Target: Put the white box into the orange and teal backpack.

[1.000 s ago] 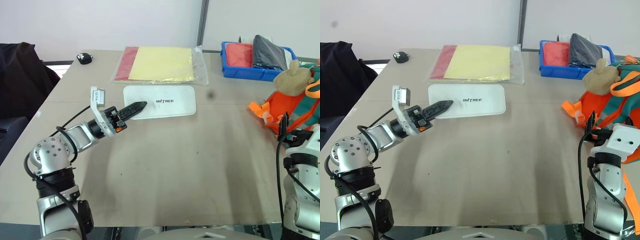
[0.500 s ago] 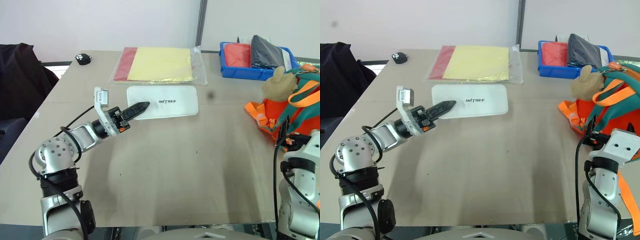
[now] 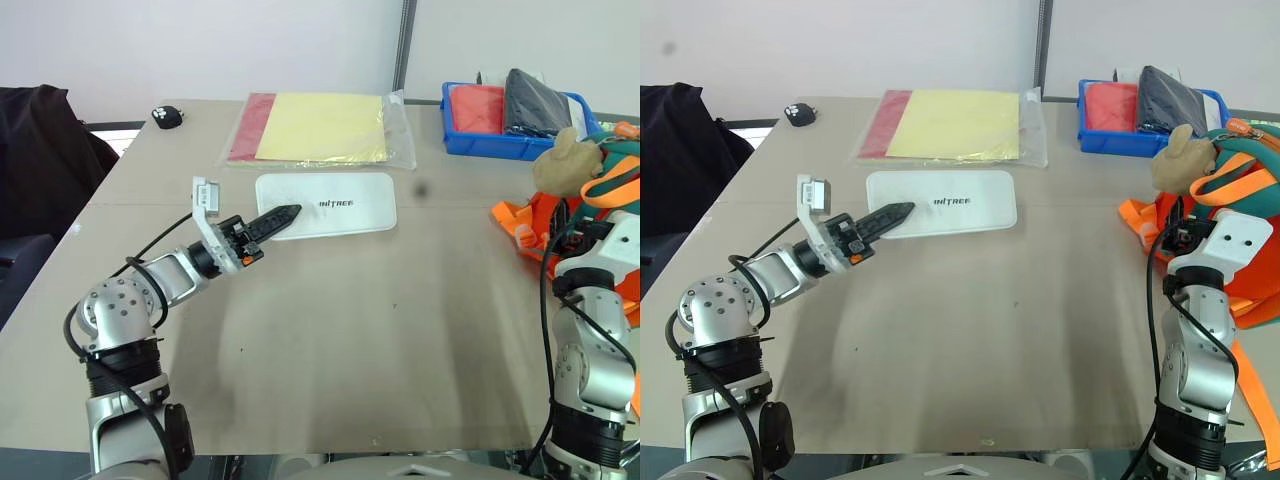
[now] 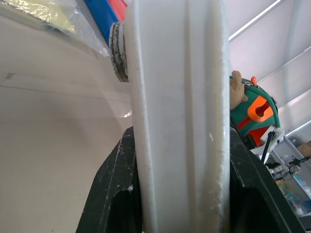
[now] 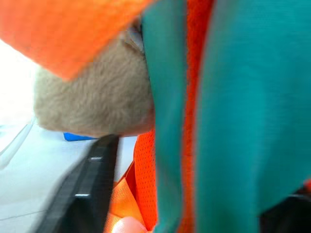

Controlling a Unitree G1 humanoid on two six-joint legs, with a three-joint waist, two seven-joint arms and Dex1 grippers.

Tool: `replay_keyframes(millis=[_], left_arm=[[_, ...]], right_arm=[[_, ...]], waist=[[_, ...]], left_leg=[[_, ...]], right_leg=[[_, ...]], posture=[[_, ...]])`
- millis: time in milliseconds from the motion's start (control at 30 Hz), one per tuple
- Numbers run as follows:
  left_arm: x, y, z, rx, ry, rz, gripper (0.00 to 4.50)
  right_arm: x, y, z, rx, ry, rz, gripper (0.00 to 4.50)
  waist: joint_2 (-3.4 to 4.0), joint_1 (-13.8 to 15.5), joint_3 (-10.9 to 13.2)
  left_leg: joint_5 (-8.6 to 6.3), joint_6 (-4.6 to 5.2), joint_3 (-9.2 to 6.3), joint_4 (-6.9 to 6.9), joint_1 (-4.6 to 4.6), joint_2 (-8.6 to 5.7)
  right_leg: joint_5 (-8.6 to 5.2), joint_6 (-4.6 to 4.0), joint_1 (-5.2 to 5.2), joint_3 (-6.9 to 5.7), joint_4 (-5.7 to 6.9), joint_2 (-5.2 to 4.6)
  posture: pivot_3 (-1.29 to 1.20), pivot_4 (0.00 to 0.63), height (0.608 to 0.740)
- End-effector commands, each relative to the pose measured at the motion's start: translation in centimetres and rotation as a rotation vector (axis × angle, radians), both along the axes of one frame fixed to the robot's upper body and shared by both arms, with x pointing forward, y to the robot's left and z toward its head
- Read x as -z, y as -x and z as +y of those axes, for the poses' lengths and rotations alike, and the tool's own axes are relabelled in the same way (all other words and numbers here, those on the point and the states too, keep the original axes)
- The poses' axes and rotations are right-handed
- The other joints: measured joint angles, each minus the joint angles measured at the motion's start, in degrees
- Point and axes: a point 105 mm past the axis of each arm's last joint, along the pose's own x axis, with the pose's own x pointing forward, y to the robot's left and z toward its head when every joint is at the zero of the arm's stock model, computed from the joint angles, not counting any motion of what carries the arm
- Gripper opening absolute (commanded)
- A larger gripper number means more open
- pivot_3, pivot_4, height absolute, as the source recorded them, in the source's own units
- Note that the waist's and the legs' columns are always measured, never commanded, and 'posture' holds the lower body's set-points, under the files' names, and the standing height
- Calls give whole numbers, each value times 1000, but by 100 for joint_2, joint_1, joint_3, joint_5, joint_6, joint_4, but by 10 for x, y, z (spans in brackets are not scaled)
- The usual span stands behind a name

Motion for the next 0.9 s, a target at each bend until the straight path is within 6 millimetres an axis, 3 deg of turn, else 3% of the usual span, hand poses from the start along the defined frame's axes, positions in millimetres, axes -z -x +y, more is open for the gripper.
replay_keyframes(millis=[33, 100, 200, 267, 333, 400, 467, 567, 633, 733, 900], left_arm=[[-18, 5, 3, -11, 20, -88, 1202], [-18, 4, 5, -24, 16, -92, 1202], [-19, 1, 6, -46, 8, -104, 1202], [-22, -2, 5, -50, 10, -113, 1202], [-25, -6, 4, -50, 0, -124, 1202], [-28, -10, 7, -58, -9, -136, 1202], [-30, -11, 10, -64, -16, -144, 1202], [-34, -15, 17, -88, -28, -160, 1202], [-35, -15, 20, -95, -29, -167, 1202], [-36, -13, 25, -102, -29, -177, 1202], [-42, -2, 27, -60, -6, -214, 1202]], right_arm=[[-19, -2, 15, -118, 79, -38, 1844], [-22, -13, 25, -200, 119, -9, 847], [-31, -32, 33, -251, 135, 17, 847], [-45, -55, 61, -401, 84, 6, 847], [-63, -69, 104, -630, 25, -7, 847], [-82, -62, 153, -922, 26, -33, 847], [-91, -49, 178, -1106, 23, -35, 847], [-82, 7, 205, -1524, 49, 67, 847], [-71, 22, 199, -1601, 52, 140, 847], [-58, 33, 166, -1588, 13, 224, 847], [-50, 23, 108, -1368, 17, 293, 847]], waist=[[2, -4, 1], [3, -21, 1], [4, -43, 3], [7, -57, 6], [7, -49, 5], [7, -43, 6], [6, -50, 4], [-1, -28, 0], [-1, 11, 1], [6, 43, 6], [27, 153, 28]], left_leg=[[0, 0, 0, 0, 0, 0], [0, 0, 2, 0, 2, 0], [0, 1, 4, 1, 5, 0], [0, 1, 3, 2, 10, 0], [1, 1, 0, 2, 7, 0], [1, 1, -6, 1, 5, 1], [1, 1, -14, -4, 2, 2], [1, 1, -40, -32, 2, -3], [0, 1, -85, -54, -5, -27], [0, 1, -141, -69, -2, -54], [5, 9, -152, -55, -9, -88]], right_leg=[[0, 0, 0, 0, 0, 0], [0, 0, 0, 2, 0, 0], [1, 0, -1, 6, 2, 1], [1, -1, 0, 7, 7, 4], [4, -6, -3, 5, 8, 6], [5, -8, -3, 5, 7, 14], [15, 5, -3, 5, 1, 27], [18, 8, -2, 34, -12, 52], [20, 8, 0, 60, -24, 60], [19, 9, 36, 71, -58, 65], [19, 10, 69, 92, -101, 49]], posture=[[0, 150, 645], [0, 150, 645], [0, 150, 645], [0, 150, 645], [0, 150, 645], [0, 150, 645], [0, 150, 645], [0, 150, 645], [0, 150, 645], [0, 150, 645], [0, 150, 645]])
